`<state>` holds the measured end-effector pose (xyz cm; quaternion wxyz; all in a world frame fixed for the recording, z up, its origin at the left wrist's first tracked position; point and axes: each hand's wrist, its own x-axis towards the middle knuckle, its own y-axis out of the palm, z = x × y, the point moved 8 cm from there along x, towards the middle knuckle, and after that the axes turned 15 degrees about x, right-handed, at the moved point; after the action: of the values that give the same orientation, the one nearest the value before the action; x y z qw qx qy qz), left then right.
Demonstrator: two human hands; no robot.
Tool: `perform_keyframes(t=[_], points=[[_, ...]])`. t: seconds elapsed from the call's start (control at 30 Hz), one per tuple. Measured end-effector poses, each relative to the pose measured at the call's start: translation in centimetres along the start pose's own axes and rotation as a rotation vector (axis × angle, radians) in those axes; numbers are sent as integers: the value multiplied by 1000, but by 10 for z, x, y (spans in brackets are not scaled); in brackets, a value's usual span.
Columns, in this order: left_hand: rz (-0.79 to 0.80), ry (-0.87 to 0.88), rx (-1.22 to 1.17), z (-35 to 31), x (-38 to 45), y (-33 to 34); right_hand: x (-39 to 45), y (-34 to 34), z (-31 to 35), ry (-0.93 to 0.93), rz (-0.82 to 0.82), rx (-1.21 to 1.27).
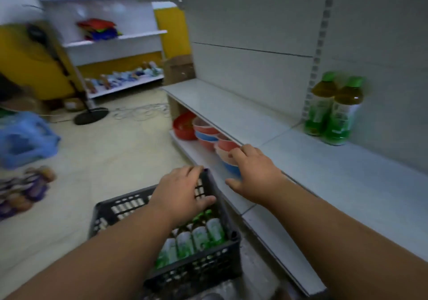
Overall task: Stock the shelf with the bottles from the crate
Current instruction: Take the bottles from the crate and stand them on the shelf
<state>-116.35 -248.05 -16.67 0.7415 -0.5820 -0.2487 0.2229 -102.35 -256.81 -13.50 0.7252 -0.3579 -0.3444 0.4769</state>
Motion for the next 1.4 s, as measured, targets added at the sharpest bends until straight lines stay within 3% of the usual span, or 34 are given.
perform_keyframes(t=[0.2,0.4,0.63,0.83,1.07,1.27,1.4], points=[[101,-266,73,95,-92,11,19,82,108,-184,219,27],[185,-471,0,154,-145,83,48,196,147,-203,390,7],[243,-580,-161,184,-162,209,70,346,111,74,553,81],[366,-614,-287,169,-158,300,76,423,50,327,608,68],[430,-729,-254,174,-162,325,95,488,-2,524,640,-4],[438,-714,-186,169,-160,322,107,536,-10,528,649,-188],[478,-706,-195,169,-159,325,109,545,-13,505,604,-115]])
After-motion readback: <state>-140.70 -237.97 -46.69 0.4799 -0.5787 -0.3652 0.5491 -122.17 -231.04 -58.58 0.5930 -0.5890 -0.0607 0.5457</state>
